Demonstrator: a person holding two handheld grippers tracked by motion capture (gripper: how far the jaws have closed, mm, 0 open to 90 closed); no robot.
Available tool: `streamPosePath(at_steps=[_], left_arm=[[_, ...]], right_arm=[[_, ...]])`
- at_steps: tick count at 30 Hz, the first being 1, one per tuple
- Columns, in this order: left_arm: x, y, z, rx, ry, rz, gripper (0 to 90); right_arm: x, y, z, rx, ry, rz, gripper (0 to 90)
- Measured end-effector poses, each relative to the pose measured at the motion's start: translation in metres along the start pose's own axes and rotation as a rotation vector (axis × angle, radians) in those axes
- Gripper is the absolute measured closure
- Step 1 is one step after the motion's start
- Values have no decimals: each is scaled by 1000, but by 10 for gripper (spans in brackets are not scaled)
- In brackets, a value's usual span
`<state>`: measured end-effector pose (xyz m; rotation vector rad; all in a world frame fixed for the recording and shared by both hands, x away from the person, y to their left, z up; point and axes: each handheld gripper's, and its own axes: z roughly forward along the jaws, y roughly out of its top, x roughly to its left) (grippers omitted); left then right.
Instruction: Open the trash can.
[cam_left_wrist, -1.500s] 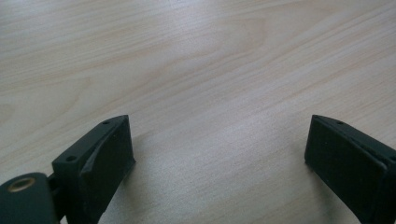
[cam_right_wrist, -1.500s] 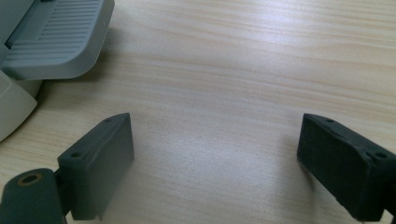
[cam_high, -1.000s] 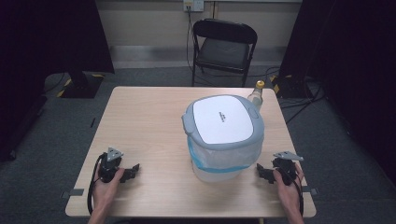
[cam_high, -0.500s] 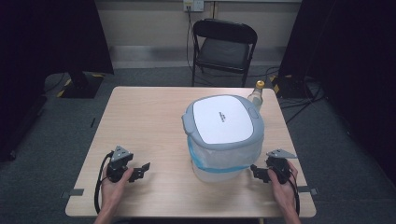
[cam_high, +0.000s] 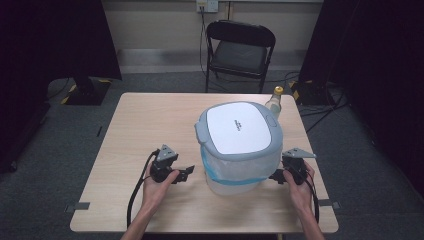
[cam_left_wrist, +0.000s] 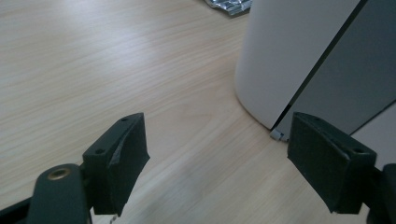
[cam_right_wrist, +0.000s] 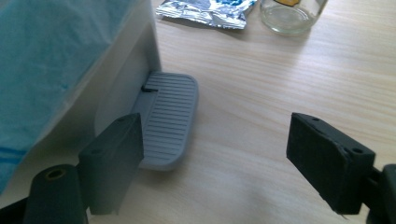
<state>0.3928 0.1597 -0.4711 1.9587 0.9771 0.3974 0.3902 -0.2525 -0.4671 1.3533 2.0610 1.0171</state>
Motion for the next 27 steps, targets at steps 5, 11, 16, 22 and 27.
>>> streamPosePath(at_steps=[5, 11, 16, 22, 27], left_arm=[[-10, -4, 18, 45, -43, 21, 190], [-18, -3, 23, 67, -37, 70, 187], [-17, -2, 20, 66, -29, 74, 187], [-12, -2, 15, 33, -11, 31, 195], [-9, -2, 16, 24, 21, 26, 205]], right_arm=[[-2, -4, 2, -28, 25, 8, 192], [-2, -7, 2, -42, 61, 27, 269], [2, -8, -1, -50, 61, 26, 339], [7, -8, -3, -62, 55, 18, 402], [13, -9, -3, -64, 81, -3, 382]])
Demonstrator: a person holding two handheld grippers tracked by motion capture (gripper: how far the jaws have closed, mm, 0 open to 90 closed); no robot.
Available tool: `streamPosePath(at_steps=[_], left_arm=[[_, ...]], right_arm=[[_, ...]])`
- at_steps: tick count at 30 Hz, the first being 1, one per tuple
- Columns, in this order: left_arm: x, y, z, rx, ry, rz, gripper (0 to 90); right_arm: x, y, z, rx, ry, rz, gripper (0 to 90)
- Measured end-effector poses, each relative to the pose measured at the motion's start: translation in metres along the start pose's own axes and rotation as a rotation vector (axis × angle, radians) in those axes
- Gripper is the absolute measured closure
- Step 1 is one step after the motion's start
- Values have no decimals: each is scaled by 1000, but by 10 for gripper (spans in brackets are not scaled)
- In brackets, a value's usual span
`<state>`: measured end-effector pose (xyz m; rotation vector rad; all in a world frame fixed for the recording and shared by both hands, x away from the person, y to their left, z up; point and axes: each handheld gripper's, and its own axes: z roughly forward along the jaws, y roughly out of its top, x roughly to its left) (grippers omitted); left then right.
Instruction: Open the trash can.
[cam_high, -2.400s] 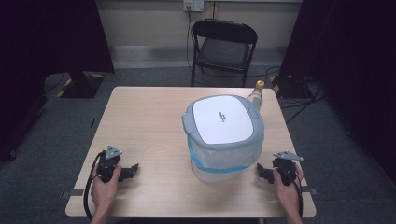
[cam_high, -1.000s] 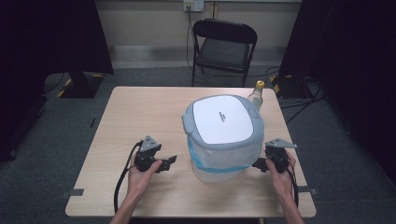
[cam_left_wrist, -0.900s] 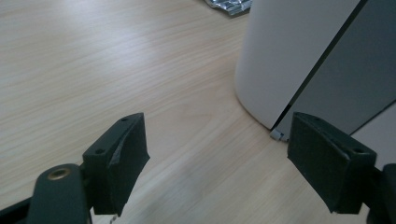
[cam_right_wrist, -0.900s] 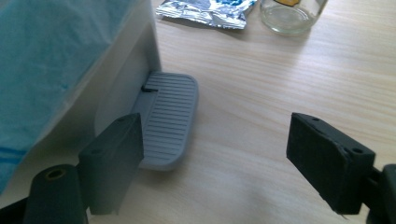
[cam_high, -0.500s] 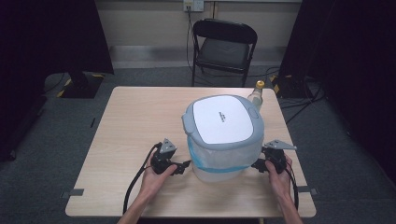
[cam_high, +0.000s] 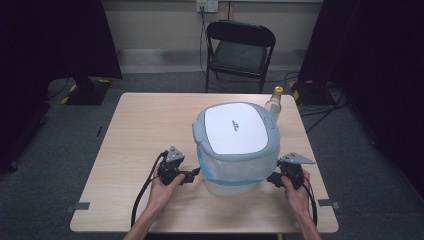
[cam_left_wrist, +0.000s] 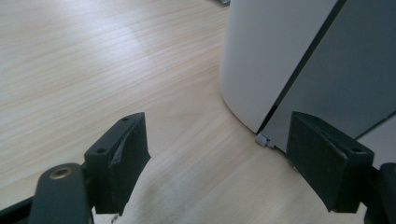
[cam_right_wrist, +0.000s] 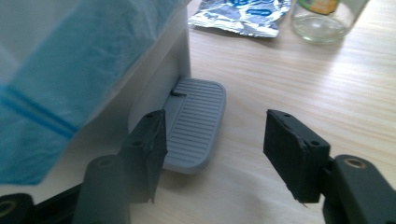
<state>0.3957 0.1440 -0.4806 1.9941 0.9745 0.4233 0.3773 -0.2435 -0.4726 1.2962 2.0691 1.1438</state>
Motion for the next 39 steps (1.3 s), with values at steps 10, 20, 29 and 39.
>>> streamPosePath(at_steps=[10, 20, 29, 39], left_arm=[[10, -1, -6, -11, 39, -4, 213], [28, -5, -11, -9, 73, -49, 216], [44, -15, -27, -9, 98, -91, 224], [34, -37, -76, -20, 48, -88, 220]], right_arm=[[14, 0, 3, 8, 65, -21, 350], [37, 1, 7, 18, 133, -73, 324], [62, 1, 11, 30, 182, -117, 237], [36, 11, 10, 8, 82, -101, 249]])
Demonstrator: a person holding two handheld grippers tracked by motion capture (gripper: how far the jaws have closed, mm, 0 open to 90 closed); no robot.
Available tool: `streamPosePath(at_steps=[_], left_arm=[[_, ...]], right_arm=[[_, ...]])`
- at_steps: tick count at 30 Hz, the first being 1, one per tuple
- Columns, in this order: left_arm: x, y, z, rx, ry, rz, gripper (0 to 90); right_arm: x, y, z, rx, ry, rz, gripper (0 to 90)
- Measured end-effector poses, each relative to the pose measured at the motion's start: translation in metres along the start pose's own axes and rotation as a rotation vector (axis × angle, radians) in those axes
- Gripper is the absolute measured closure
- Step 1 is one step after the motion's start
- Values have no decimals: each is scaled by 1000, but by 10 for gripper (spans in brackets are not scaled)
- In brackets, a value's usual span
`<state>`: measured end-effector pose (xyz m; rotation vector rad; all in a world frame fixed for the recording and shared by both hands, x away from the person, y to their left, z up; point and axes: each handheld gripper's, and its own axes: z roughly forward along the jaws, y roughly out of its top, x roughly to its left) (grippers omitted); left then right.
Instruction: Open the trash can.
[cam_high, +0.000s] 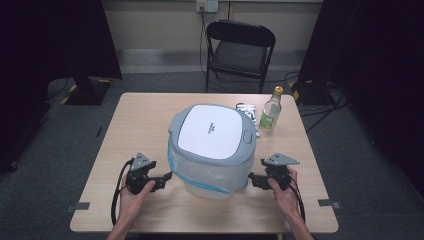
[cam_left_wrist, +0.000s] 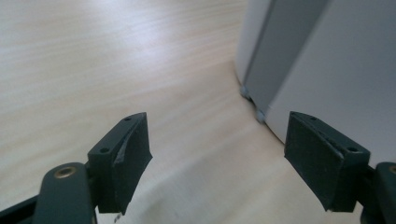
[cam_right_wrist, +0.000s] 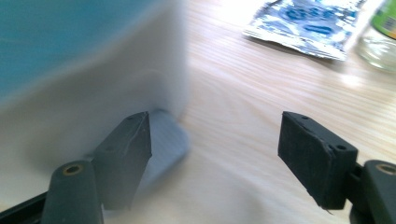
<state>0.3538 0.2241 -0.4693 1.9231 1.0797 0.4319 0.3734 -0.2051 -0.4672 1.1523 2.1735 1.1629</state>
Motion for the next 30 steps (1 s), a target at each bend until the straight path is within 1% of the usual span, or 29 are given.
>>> streamPosePath(at_steps=[2, 3, 5, 6, 7, 9, 11, 13, 14, 15, 16, 18, 19, 20, 21, 22, 24, 25, 26, 27, 28, 30], left_arm=[[-6, -5, -5, 0, -17, -4, 220], [-8, -6, -6, 5, -29, 11, 220], [-16, -10, -8, 6, -48, 18, 220], [-19, -11, -9, -9, -61, 29, 225], [-23, -12, -10, -23, -70, 34, 244], [-31, -11, -9, -25, -90, 45, 252], [-36, -9, -6, -24, -109, 48, 250], [-40, -9, -2, -16, -98, 63, 249], [-41, -9, 0, -10, -98, 66, 249], [-42, -9, 1, -9, -104, 62, 250], [-43, -9, 2, -14, -110, 59, 249], [-45, -8, 4, -18, -111, 68, 250], [-47, -8, 4, -14, -103, 85, 251], [-49, -7, 4, -6, -71, 101, 252], [-50, -7, 5, -2, -65, 108, 254], [-49, -7, 5, 6, -63, 105, 244], [-44, -8, 5, 5, -66, 76, 238], [-43, -9, 4, 6, -62, 68, 233], [-40, -9, 3, 5, -52, 69, 231], [-37, -9, 2, 2, -37, 54, 231], [-35, -10, 2, 0, -31, 44, 232], [-31, -10, 2, -5, -12, 22, 231]], right_arm=[[-7, 0, 4, 13, -23, 9, 250], [-11, 0, 8, 19, -39, 6, 256], [-15, 0, 14, 29, -54, 10, 257], [-17, 0, 16, 35, -65, 12, 257], [-18, 0, 19, 37, -74, 12, 256], [-19, 1, 24, 42, -95, 3, 255], [-20, 1, 28, 44, -91, 8, 251], [-18, 0, 33, 55, -85, -1, 247], [-17, -1, 35, 57, -70, -8, 270], [-16, -1, 35, 62, -74, -13, 285], [-15, -2, 35, 63, -67, -16, 303], [-14, -2, 34, 64, -58, -11, 352], [-13, -2, 34, 65, -52, -13, 374], [-12, -2, 34, 64, -46, -16, 378], [-10, -2, 33, 66, -44, -16, 379], [-9, -2, 33, 64, -38, -19, 392], [-5, -3, 32, 59, -28, -26, 411], [-3, -4, 31, 60, -23, -24, 411], [-2, -5, 31, 59, -11, -21, 411], [-1, -6, 30, 60, -1, -26, 405], [2, -7, 30, 56, 17, -40, 398], [6, -7, 29, 57, 29, -49, 400]])
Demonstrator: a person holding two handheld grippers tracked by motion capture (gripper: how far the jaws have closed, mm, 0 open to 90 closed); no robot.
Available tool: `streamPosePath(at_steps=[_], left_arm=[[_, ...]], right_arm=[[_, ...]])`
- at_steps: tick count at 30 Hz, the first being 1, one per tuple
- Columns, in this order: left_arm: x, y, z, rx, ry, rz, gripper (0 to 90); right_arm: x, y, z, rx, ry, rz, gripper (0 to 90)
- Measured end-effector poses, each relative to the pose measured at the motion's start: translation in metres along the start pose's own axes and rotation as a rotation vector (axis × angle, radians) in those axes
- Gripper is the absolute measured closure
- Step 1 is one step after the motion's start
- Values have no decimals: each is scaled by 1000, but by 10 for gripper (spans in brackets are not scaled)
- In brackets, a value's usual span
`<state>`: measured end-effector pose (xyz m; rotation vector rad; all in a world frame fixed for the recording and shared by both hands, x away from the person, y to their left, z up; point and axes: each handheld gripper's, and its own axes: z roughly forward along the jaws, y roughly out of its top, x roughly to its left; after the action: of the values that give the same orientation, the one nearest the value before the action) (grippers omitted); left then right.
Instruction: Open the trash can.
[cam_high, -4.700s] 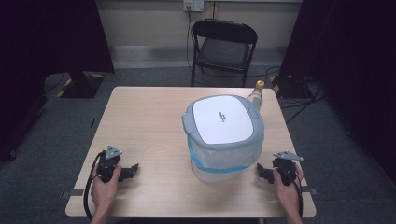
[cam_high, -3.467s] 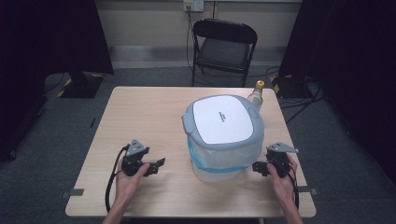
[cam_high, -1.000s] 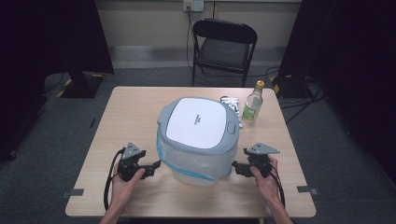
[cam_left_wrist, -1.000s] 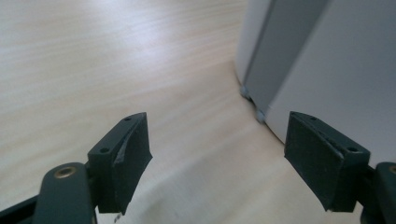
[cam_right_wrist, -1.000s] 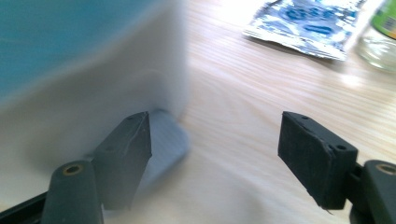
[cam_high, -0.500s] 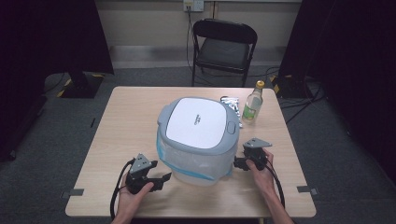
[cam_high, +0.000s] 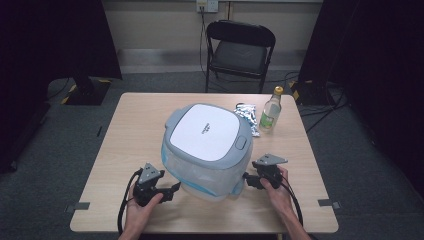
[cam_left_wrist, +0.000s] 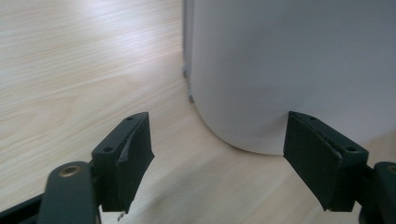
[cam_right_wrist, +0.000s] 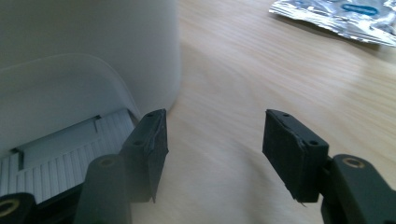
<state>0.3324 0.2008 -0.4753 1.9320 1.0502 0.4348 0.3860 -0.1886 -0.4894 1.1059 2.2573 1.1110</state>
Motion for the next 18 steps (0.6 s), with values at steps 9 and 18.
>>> streamPosePath(at_steps=[9, 18], left_arm=[[26, 0, 2, -35, 54, -97, 258], [42, 0, 3, -63, 120, -138, 280]], right_arm=[[26, 0, -1, 1, 90, -68, 384], [52, 2, 1, 10, 186, -131, 342]])
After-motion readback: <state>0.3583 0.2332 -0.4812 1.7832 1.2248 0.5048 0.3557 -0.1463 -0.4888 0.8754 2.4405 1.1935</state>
